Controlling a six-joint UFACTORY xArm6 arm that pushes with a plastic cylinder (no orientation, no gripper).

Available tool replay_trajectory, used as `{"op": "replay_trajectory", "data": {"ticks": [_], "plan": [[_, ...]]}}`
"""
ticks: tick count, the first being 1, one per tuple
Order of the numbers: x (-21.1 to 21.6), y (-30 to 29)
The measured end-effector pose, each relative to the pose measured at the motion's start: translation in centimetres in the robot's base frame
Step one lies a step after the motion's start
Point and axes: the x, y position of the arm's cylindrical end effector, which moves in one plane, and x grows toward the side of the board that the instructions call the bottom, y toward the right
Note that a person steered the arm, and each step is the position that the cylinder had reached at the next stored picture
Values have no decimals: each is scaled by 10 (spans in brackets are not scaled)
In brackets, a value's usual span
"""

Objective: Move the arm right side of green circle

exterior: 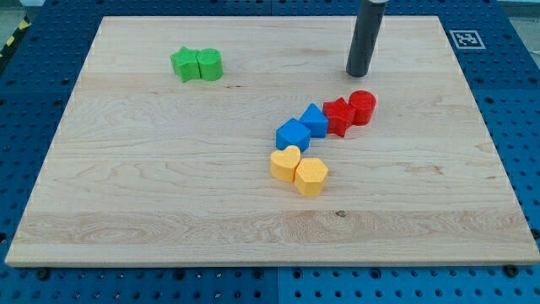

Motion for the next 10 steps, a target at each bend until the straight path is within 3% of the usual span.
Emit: {"op": "replay_trajectory", "data": {"ticks": [3, 5, 6, 8, 9, 10], "plan": [[-12, -88], [-14, -111], [-19, -162], [-35, -185], [-34, -202], [2, -203]]}}
